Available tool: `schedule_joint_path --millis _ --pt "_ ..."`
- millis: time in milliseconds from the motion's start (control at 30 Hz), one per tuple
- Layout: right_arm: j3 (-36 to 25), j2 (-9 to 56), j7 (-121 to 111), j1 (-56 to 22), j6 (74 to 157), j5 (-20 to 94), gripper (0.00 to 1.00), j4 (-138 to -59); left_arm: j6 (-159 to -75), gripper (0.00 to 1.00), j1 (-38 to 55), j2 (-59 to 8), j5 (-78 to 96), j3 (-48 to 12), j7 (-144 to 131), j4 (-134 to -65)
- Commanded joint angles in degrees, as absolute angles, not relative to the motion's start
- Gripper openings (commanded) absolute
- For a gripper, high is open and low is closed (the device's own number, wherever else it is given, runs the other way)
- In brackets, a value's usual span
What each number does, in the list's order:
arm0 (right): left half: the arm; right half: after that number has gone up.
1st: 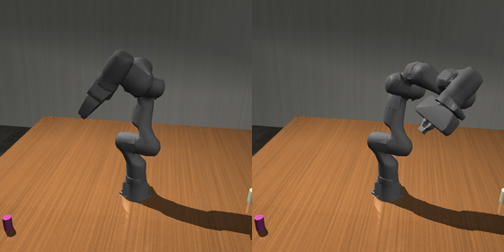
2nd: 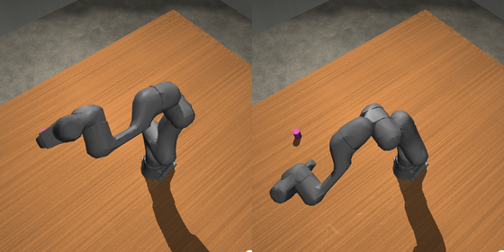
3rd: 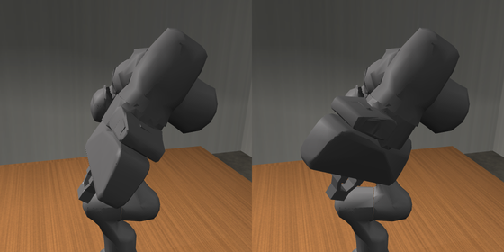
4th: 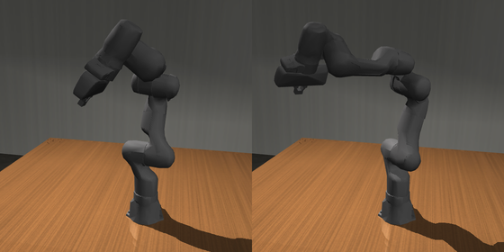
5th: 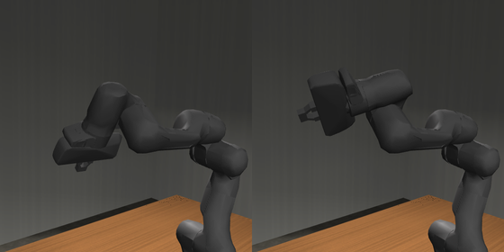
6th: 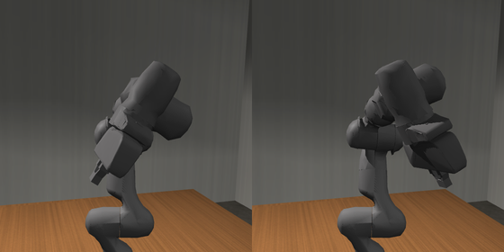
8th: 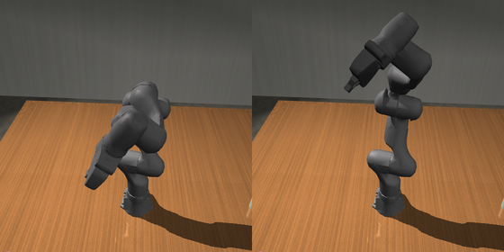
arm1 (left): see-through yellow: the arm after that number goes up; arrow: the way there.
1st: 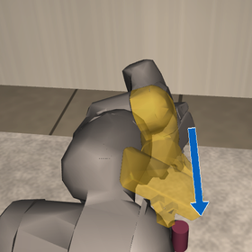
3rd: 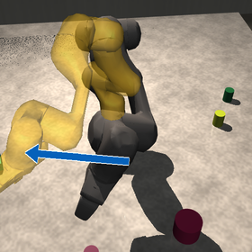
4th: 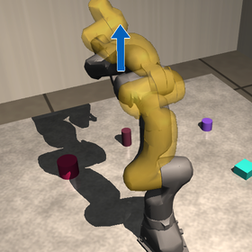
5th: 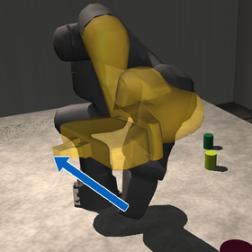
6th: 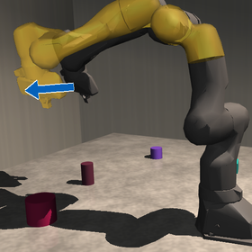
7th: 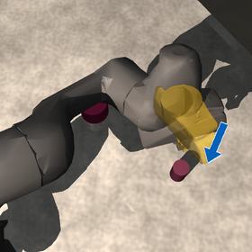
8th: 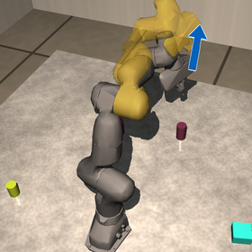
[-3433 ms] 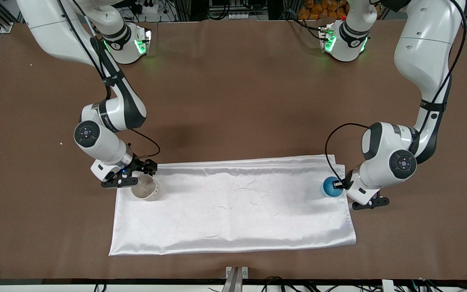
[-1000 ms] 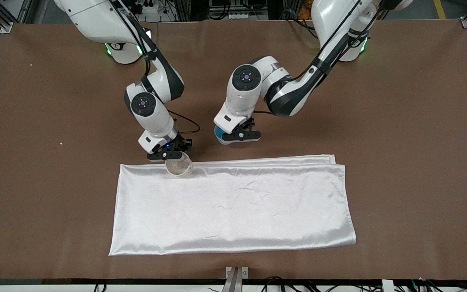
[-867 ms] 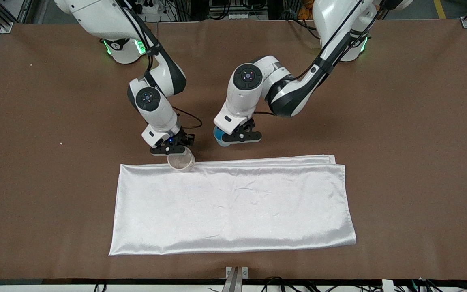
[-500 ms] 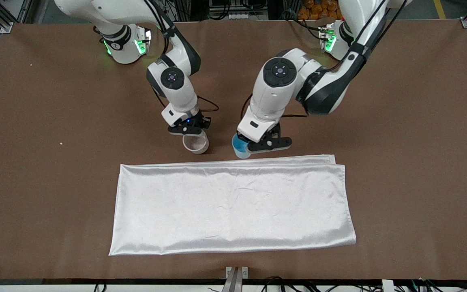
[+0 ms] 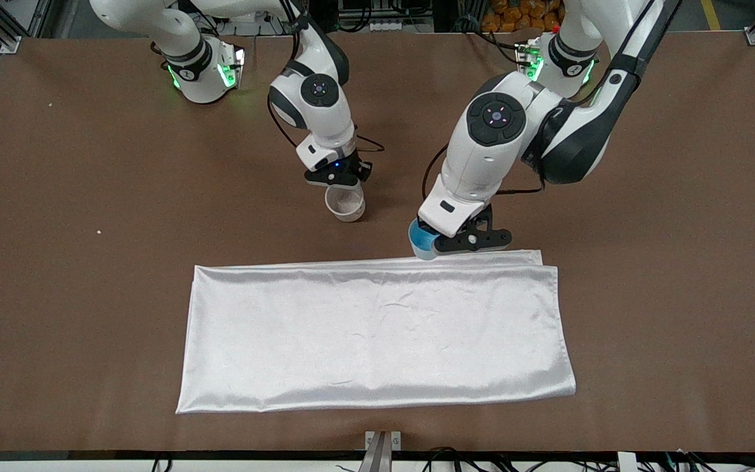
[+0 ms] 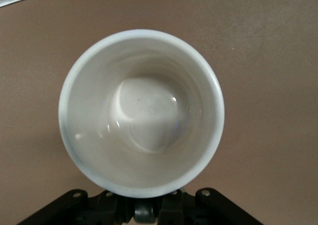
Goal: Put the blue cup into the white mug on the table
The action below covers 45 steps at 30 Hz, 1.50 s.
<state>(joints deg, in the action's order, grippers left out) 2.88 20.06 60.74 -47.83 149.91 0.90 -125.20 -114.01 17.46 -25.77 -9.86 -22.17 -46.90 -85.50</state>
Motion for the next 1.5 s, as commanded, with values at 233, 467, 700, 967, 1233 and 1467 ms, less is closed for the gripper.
schedule_joint_path --millis 233,467,700,967,1233,1467 --pt "2.29 19.07 70.75 -51.24 152.4 -3.78 0.0 -126.65 -113.2 0.0 17.75 -26.1 -11.51 -22.32 -46.14 -85.43" --pt "2.29 20.92 76.63 -51.24 152.23 -3.87 0.51 -124.54 -113.2 0.0 17.75 -26.1 -11.51 -22.32 -45.97 -85.43" --pt "2.2 21.01 77.34 -50.98 151.7 -3.87 0.66 -124.01 -113.2 0.0 17.75 -26.1 -11.51 -22.32 -46.05 -85.43" --pt "2.11 16.62 77.52 -50.45 147.49 -3.78 0.81 -123.14 -113.2 0.0 18.46 -26.02 -10.81 -22.59 -47.02 -85.34" --pt "2.11 12.66 76.82 -48.61 130.63 -3.87 0.86 -115.59 -113.2 0.0 18.81 -26.1 -10.55 -23.03 -47.28 -85.52" --pt "2.2 12.48 71.38 -43.69 124.98 -7.99 0.86 -112.68 -113.2 0.0 19.51 -26.1 -10.55 -23.03 -47.9 -85.6"
